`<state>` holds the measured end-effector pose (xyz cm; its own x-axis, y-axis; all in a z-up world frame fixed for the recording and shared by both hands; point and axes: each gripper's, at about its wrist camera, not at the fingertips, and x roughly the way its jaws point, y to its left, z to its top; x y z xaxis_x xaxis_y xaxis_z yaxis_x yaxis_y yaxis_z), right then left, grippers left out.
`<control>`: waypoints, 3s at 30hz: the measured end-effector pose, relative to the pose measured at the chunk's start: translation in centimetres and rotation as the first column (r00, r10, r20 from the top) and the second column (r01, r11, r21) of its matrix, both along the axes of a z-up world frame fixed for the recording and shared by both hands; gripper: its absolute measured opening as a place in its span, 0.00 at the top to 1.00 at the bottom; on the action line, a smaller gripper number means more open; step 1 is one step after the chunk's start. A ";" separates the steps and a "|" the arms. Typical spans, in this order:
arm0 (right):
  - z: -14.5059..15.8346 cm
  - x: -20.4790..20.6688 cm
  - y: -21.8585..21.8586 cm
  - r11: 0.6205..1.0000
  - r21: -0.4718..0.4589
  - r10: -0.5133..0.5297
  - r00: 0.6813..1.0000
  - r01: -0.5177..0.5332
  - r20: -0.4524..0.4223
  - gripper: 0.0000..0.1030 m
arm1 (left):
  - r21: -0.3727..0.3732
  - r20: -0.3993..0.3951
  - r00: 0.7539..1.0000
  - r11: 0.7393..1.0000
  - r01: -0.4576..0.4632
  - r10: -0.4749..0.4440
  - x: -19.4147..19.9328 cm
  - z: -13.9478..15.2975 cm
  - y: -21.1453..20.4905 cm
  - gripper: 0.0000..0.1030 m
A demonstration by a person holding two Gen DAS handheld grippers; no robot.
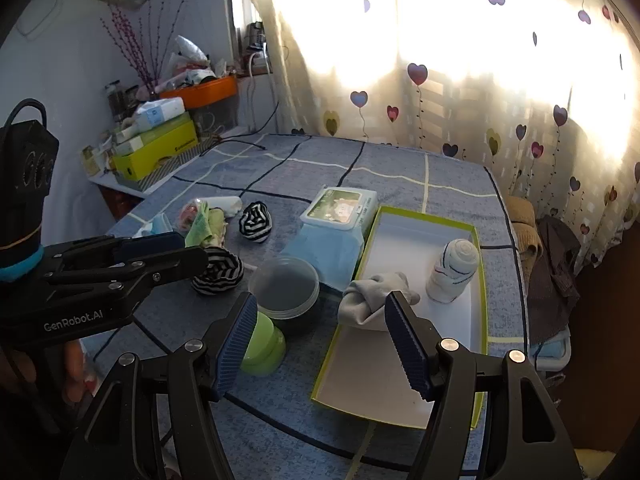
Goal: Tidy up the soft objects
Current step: 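Move both open tools back toward the pile of soft items, then grasp the blue face mask with the left tool while the right tool grasps the striped sock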
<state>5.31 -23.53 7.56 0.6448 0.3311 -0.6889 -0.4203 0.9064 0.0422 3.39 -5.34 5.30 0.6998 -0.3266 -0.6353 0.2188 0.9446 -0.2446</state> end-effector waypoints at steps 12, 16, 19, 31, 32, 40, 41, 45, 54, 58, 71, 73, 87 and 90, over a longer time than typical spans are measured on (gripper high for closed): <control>-0.1 0.5 1.6 0.999 0.001 0.049 0.999 -0.049 -0.006 0.35 | 0.003 0.002 0.999 0.999 -0.039 0.039 0.1 -0.3 1.8 0.57; -0.2 0.8 2.5 0.997 0.001 0.074 0.997 -0.074 -0.008 0.35 | 0.001 -0.014 0.998 0.998 -0.065 0.065 0.4 -0.8 2.9 0.57; -0.2 1.1 3.3 0.996 0.002 0.093 0.996 -0.093 -0.008 0.35 | -0.002 -0.024 0.996 0.996 -0.089 0.089 0.5 -1.3 3.9 0.57; -0.8 2.6 7.7 0.981 -0.011 0.196 0.980 -0.196 -0.029 0.35 | -0.014 -0.047 0.981 0.982 -0.188 0.187 0.6 -2.5 8.7 0.57; -0.9 2.7 8.1 0.979 -0.013 0.201 0.979 -0.202 -0.032 0.35 | -0.015 -0.047 0.980 0.981 -0.195 0.194 0.7 -2.6 9.0 0.57; -2.7 4.2 11.8 0.963 -0.031 0.266 0.960 -0.269 -0.087 0.35 | -0.025 -0.065 0.965 0.966 -0.256 0.254 0.9 -3.9 12.5 0.57; -2.9 4.4 12.2 0.961 -0.035 0.271 0.958 -0.275 -0.094 0.35 | -0.027 -0.068 0.963 0.964 -0.264 0.262 0.9 -4.1 12.9 0.57; -3.9 5.2 14.0 0.950 -0.056 0.298 0.946 -0.307 -0.128 0.35 | -0.041 -0.086 0.952 0.954 -0.297 0.292 1.1 -5.0 14.6 0.57; -6.8 7.1 18.1 0.899 -0.163 0.369 0.903 -0.407 -0.219 0.35 | -0.069 -0.097 0.935 0.935 -0.349 0.341 1.2 -6.3 17.7 0.57; -8.0 7.6 19.4 0.856 -0.258 0.390 0.887 -0.448 -0.246 0.31 | -0.082 -0.115 0.942 0.942 -0.326 0.316 1.7 -6.9 17.4 0.57; -11.3 8.8 20.4 0.814 -0.336 0.368 0.868 -0.474 -0.334 0.39 | -0.109 -0.234 0.935 0.949 -0.297 0.266 4.9 -10.0 15.8 0.57; -11.3 8.8 20.4 0.814 -0.333 0.371 0.868 -0.475 -0.331 0.67 | -0.112 -0.249 0.932 0.948 -0.297 0.263 5.3 -10.4 15.5 0.57; -7.6 7.3 17.1 0.896 -0.225 0.338 0.917 -0.382 -0.212 0.89 | -0.132 -0.233 0.927 0.934 -0.331 0.295 4.8 -10.4 15.6 0.73; -6.7 6.8 16.4 0.909 -0.192 0.336 0.923 -0.370 -0.187 0.89 | -0.143 -0.206 0.930 0.930 -0.337 0.305 4.1 -9.3 16.1 0.74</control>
